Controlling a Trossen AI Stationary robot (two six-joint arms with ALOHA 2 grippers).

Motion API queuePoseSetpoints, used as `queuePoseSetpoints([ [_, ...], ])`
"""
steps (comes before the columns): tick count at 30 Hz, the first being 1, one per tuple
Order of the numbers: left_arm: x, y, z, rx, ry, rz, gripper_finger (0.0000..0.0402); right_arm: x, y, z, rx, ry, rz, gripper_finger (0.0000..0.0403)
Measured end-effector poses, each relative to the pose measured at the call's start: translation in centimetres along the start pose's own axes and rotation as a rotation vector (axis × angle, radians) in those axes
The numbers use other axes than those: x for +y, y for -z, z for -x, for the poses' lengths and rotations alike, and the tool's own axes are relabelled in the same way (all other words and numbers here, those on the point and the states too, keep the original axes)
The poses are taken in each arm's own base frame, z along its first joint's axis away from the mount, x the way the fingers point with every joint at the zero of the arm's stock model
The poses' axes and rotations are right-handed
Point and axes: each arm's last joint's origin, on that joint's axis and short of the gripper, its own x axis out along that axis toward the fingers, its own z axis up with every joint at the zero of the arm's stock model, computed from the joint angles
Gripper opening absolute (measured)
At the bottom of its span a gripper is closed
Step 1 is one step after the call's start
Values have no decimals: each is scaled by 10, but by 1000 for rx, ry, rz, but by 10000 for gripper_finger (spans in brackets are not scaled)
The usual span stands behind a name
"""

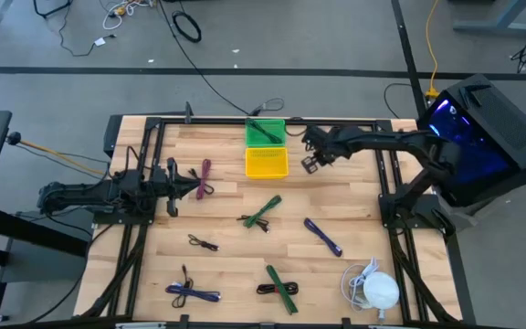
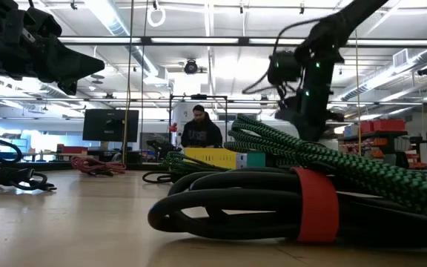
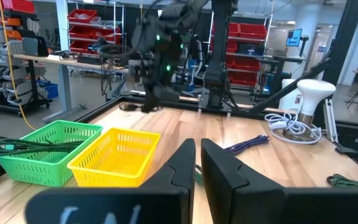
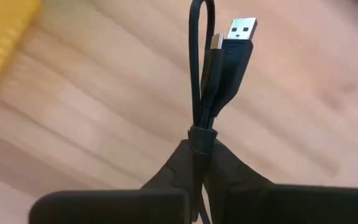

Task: Pick & Place USB Port
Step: Put the right black charger cable into the yellow basket

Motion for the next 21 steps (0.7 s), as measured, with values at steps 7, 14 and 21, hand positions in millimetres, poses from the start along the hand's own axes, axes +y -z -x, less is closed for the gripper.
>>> queuePoseSetpoints([
  [7, 0, 0, 0, 1, 0, -2, 30, 16, -30, 46, -194, -280, 89, 12],
  [14, 0, 0, 0, -1, -13, -3, 30, 56, -35, 79, -362, -470, 255, 12],
  [21, 0, 0, 0, -2, -16, -3, 30, 87, -22, 84, -427, -489, 371, 12],
])
